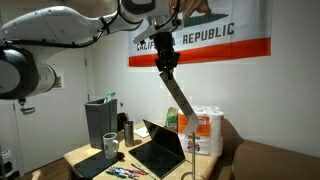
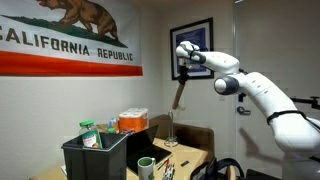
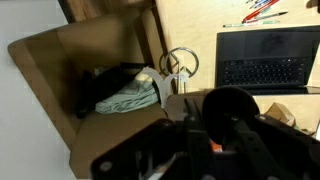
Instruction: Take the paper towel roll out of the grey bin and place it on the silver holder
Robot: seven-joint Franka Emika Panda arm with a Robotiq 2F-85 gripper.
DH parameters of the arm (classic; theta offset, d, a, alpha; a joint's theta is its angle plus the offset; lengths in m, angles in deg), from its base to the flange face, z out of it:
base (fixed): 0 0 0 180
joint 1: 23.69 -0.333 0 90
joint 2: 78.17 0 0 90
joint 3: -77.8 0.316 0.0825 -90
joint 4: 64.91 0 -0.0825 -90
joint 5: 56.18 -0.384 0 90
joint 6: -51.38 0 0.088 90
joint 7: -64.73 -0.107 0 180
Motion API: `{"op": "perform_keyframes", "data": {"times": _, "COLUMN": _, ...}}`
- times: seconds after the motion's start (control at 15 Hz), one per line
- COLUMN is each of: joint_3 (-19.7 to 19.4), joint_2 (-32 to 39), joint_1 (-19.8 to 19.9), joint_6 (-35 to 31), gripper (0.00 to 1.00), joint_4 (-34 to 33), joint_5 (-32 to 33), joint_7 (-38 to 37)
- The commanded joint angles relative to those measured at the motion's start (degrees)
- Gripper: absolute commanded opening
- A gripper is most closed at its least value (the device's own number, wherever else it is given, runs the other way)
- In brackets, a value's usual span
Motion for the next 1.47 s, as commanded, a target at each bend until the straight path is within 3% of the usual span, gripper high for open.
{"op": "perform_keyframes", "data": {"times": 0.0, "joint_3": -0.3, "joint_2": 2.7, "joint_1": 0.3, "joint_6": 2.9, "gripper": 0.05, "joint_4": -4.5, "joint_5": -0.6, "joint_7": -0.7}}
{"op": "perform_keyframes", "data": {"times": 0.07, "joint_3": 0.1, "joint_2": -1.0, "joint_1": 0.1, "joint_6": -0.1, "gripper": 0.05, "joint_4": 2.5, "joint_5": -0.4, "joint_7": -0.8}}
{"op": "perform_keyframes", "data": {"times": 0.13, "joint_3": 0.1, "joint_2": -0.8, "joint_1": 0.1, "joint_6": -0.2, "gripper": 0.05, "joint_4": 2.4, "joint_5": -0.4, "joint_7": -0.9}}
{"op": "perform_keyframes", "data": {"times": 0.2, "joint_3": -0.1, "joint_2": 3.2, "joint_1": 0.3, "joint_6": 3.1, "gripper": 0.05, "joint_4": -4.6, "joint_5": -0.8, "joint_7": -1.0}}
{"op": "perform_keyframes", "data": {"times": 0.27, "joint_3": 0.2, "joint_2": -0.5, "joint_1": 0.2, "joint_6": -0.1, "gripper": 0.05, "joint_4": 2.4, "joint_5": -0.7, "joint_7": -1.0}}
{"op": "perform_keyframes", "data": {"times": 0.33, "joint_3": 0.3, "joint_2": -0.4, "joint_1": 0.2, "joint_6": -0.2, "gripper": 0.05, "joint_4": 2.4, "joint_5": -0.7, "joint_7": -1.1}}
{"op": "perform_keyframes", "data": {"times": 0.4, "joint_3": 0.1, "joint_2": 3.6, "joint_1": 0.4, "joint_6": 3.0, "gripper": 0.05, "joint_4": -4.7, "joint_5": -1.2, "joint_7": -1.1}}
{"op": "perform_keyframes", "data": {"times": 0.47, "joint_3": 0.4, "joint_2": -0.1, "joint_1": 0.3, "joint_6": -0.1, "gripper": 0.05, "joint_4": 2.4, "joint_5": -1.1, "joint_7": -1.2}}
{"op": "perform_keyframes", "data": {"times": 0.6, "joint_3": 0.5, "joint_2": 0.2, "joint_1": 0.4, "joint_6": -0.3, "gripper": 0.05, "joint_4": 2.3, "joint_5": -1.2, "joint_7": -1.3}}
{"op": "perform_keyframes", "data": {"times": 0.67, "joint_3": 0.4, "joint_2": 4.1, "joint_1": 0.5, "joint_6": 2.9, "gripper": 0.05, "joint_4": -4.8, "joint_5": -1.6, "joint_7": -1.3}}
{"op": "perform_keyframes", "data": {"times": 0.73, "joint_3": 0.6, "joint_2": 0.2, "joint_1": 0.4, "joint_6": -0.3, "gripper": 0.05, "joint_4": 2.2, "joint_5": -1.4, "joint_7": -1.3}}
{"op": "perform_keyframes", "data": {"times": 1.4, "joint_3": 1.3, "joint_2": 0.8, "joint_1": 0.8, "joint_6": -1.6, "gripper": 0.05, "joint_4": 2.2, "joint_5": -3.0, "joint_7": -1.7}}
